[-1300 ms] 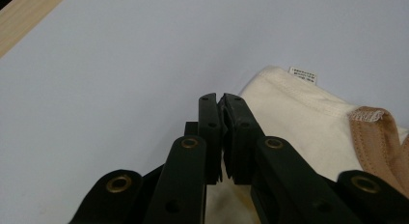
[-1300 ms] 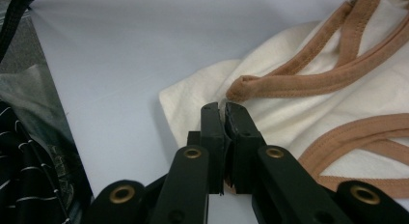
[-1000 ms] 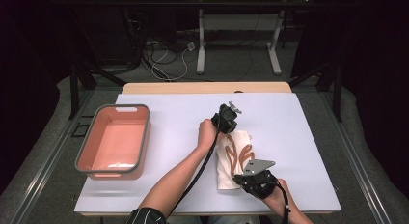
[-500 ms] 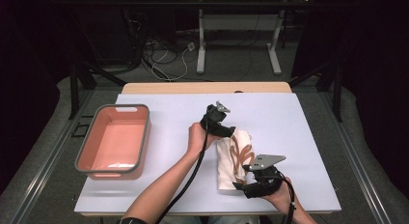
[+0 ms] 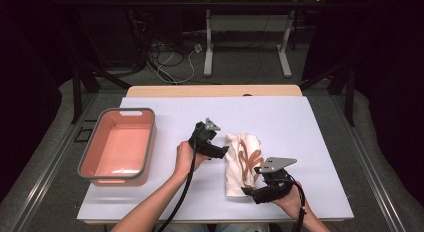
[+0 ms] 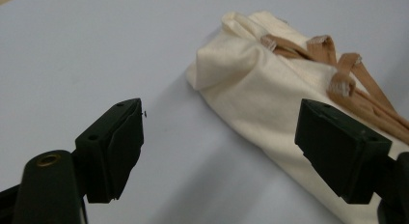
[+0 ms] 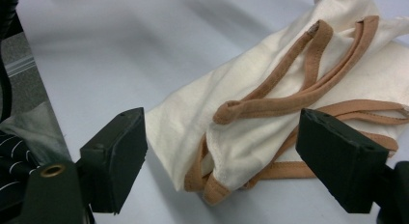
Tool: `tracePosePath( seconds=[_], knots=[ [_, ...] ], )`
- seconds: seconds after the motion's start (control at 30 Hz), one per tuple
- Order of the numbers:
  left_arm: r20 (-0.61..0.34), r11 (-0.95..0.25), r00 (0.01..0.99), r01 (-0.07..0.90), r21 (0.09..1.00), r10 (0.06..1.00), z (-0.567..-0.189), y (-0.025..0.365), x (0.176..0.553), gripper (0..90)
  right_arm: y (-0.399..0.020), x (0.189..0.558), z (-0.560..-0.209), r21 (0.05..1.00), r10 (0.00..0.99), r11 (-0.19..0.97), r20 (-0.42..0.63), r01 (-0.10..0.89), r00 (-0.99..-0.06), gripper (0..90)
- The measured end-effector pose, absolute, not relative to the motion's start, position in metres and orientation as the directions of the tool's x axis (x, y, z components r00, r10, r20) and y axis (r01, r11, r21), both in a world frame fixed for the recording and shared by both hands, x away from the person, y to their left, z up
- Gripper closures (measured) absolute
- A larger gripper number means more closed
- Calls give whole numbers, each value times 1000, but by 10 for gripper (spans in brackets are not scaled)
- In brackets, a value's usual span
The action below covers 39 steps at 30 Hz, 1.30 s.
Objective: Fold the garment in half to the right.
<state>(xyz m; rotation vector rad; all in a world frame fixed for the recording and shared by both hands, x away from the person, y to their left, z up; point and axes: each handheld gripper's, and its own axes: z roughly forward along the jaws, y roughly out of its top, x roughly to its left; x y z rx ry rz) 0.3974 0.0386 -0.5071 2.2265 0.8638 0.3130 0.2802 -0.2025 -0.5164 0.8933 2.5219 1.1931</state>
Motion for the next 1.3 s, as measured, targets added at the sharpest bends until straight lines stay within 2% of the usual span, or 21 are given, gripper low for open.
tracePosePath(
  seconds=[0.7, 0.9, 1.03, 1.17, 1.3],
  knots=[
    [-52, -512, 730, 526, 679, 681, -532, 87, 348, 79, -203, 293, -515, 772, 637, 457, 62, 441, -769, 206],
    [-50, -514, 726, 531, 674, 685, -537, 96, 332, 62, -203, 301, -514, 776, 650, 461, 36, 431, -759, 283],
    [-44, -514, 731, 520, 682, 681, -536, 100, 322, 64, -204, 308, -512, 780, 666, 455, 24, 431, -746, 373],
    [-34, -522, 730, 520, 676, 683, -540, 106, 310, 64, -203, 315, -510, 780, 681, 462, -8, 421, -733, 517],
    [-37, -521, 722, 532, 667, 691, -544, 112, 302, 64, -201, 322, -509, 779, 692, 471, -35, 414, -721, 571]
  ],
)
